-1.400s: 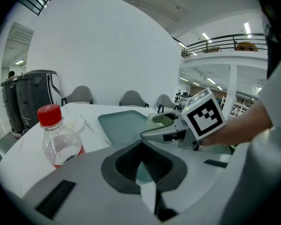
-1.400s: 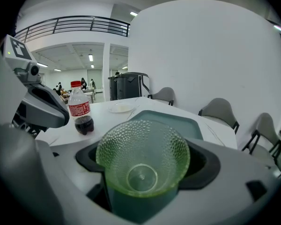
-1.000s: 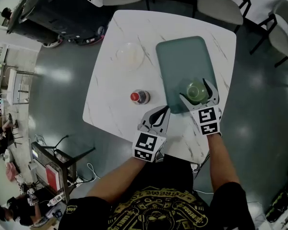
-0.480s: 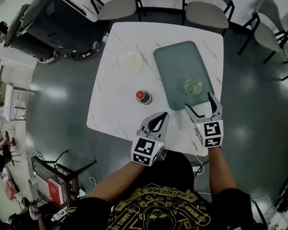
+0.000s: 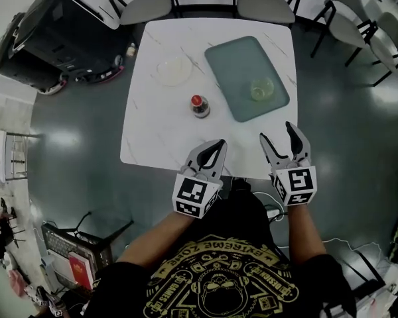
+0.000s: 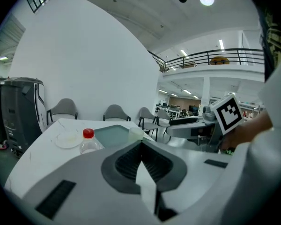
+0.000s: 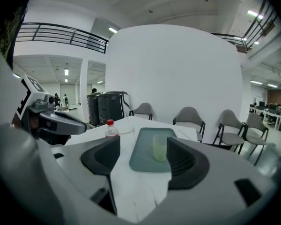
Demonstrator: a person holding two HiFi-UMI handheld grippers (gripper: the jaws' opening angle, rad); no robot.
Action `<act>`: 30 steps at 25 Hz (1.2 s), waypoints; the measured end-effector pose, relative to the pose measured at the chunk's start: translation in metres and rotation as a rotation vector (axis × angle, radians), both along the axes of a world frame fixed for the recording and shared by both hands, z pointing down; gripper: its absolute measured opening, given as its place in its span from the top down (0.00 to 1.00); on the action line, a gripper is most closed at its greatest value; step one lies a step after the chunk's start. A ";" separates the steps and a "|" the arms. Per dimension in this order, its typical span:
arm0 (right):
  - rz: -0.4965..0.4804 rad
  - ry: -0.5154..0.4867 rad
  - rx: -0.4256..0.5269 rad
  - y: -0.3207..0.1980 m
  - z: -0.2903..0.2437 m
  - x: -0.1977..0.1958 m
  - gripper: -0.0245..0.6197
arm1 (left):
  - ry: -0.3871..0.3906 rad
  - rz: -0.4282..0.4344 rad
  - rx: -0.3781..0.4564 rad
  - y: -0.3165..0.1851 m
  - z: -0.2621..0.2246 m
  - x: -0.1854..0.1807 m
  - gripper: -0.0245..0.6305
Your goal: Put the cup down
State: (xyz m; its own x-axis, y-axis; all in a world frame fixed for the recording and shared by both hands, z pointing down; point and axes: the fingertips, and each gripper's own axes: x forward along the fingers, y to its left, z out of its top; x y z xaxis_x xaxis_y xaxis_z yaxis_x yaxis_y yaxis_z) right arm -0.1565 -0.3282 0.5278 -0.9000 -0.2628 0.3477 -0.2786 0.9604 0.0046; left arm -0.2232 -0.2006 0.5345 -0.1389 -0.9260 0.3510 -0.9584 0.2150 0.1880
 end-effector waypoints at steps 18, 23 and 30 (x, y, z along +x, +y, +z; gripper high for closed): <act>0.041 0.055 0.043 0.138 -0.030 0.049 0.95 | 0.048 0.035 0.112 0.117 -0.013 0.027 0.97; 0.018 0.056 0.059 0.155 -0.045 0.052 0.95 | 0.036 0.065 0.141 0.128 -0.024 0.040 0.97; -0.002 0.033 0.069 0.163 -0.060 0.073 0.95 | 0.029 0.113 0.156 0.129 -0.034 0.070 0.97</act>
